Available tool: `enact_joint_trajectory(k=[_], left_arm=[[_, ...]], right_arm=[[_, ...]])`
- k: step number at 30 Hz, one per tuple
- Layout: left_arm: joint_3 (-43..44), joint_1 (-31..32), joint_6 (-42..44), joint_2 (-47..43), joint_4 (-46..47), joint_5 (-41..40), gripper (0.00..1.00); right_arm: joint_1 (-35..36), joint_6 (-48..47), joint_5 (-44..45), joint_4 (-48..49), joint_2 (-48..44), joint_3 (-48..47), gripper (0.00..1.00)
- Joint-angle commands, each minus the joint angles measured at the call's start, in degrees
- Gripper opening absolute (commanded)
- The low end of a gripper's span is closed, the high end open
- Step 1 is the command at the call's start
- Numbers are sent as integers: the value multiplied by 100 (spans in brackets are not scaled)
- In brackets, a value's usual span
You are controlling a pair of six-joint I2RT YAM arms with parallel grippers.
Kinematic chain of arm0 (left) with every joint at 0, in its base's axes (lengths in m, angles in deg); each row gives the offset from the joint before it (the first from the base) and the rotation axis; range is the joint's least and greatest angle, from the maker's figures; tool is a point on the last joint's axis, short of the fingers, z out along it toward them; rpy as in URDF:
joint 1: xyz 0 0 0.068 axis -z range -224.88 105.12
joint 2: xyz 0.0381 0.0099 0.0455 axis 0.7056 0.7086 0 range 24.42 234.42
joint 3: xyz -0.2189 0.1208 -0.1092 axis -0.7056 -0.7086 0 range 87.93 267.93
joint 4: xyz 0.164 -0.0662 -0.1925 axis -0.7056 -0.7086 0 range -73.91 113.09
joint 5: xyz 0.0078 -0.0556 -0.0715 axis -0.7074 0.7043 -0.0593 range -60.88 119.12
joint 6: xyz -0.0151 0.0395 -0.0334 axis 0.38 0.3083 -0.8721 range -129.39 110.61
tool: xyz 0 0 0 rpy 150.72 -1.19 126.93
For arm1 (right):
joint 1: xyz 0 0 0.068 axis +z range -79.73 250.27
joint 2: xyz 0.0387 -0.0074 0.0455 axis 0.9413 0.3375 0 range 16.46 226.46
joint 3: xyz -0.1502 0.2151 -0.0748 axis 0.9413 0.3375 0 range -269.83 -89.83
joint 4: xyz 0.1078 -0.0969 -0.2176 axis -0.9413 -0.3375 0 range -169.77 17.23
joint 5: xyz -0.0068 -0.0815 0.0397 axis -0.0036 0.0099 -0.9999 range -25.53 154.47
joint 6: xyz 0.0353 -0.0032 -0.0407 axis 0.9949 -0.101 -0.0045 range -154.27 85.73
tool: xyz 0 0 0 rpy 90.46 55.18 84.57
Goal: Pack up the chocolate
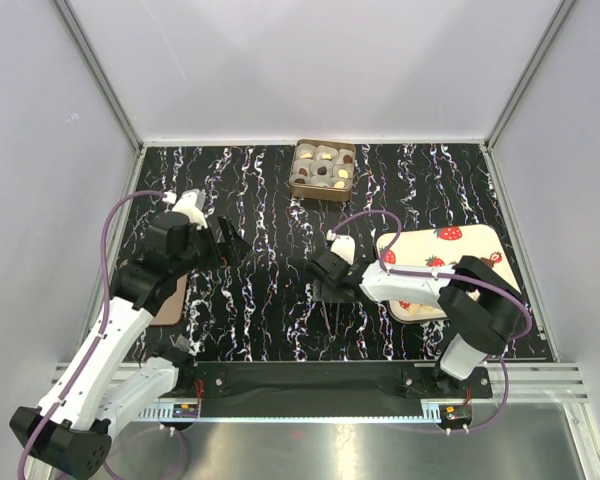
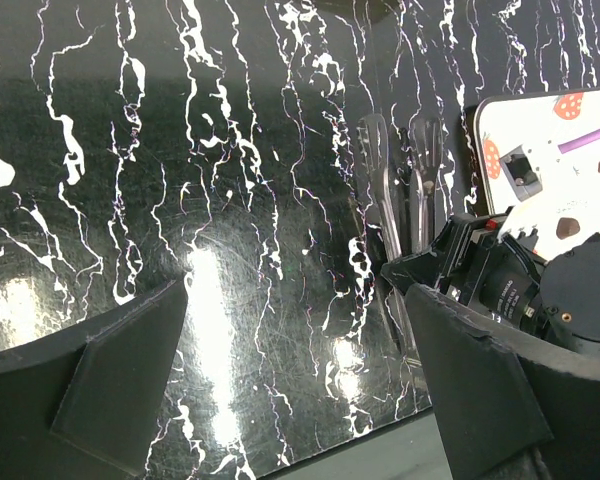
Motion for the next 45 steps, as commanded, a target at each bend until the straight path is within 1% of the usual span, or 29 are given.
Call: enact_joint_trajectory(k=[1, 4, 8, 9, 12, 14, 15, 19, 22, 26, 29, 30, 32, 33, 35, 36, 37, 41, 44, 45], left_arm=[[-20, -23, -62, 22, 358, -62, 99], [-21, -23, -54, 48, 366, -53, 99], [-12, -23, -45, 92, 366, -53, 99], [-12, -23, -45, 118, 375, -62, 99], [-38, -23, -62, 127, 410, -53, 99], [-47, -23, -71, 145, 419, -44, 99], [-56, -23, -71, 153, 419, -36, 99], [-47, -23, -63, 171, 445, -53, 99], [-29, -23, -62, 197, 446, -62, 99], [23, -23, -27, 241, 481, -97, 99], [216, -23, 25, 338, 289, -395, 99], [408, -23, 52, 495, 200, -709, 99], [620, -49, 157, 732, -106, -966, 99], [812, -67, 192, 1064, -204, -1211, 99], [989, -172, 306, 1400, -467, -1449, 98], [1112, -216, 341, 1541, -547, -1703, 98], [1157, -286, 359, 1821, -600, -1827, 98], [1149, -795, 447, 2411, -776, -2162, 94], [1052, -1050, 640, 2965, -899, -2539, 90], [999, -1095, 675, 3088, -917, -2584, 88]], right_arm=[[96, 246, 262, 189, 86, 68, 67], [96, 203, 315, 198, 69, 112, 69], [105, 97, 333, 181, 51, 42, 73], [105, 79, 333, 163, 60, 24, 76], [114, 9, 307, 137, 113, -29, 79], [122, -35, 315, 84, 131, -64, 82], [122, -96, 333, 58, 139, -90, 86], [149, -219, 421, -83, 139, -204, 91], [158, -281, 491, -337, 69, -327, 100], [158, -281, 491, -803, -133, -626, 100], [158, -246, 412, -1155, -563, -758, 100], [149, -298, 368, -1199, -912, -776, 100], [158, -421, 149, -1147, -1309, -732, 100], [149, -605, 53, -1077, -1685, -714, 100], [158, -781, -185, -989, -2030, -706, 100], [158, -904, -238, -988, -2319, -697, 100], [158, -931, -212, -1032, -2444, -688, 100], [158, -967, -63, -1006, -3032, -417, 100], [158, -967, 51, -1032, -3411, -206, 100], [158, -975, 78, -1032, -3594, -144, 100]])
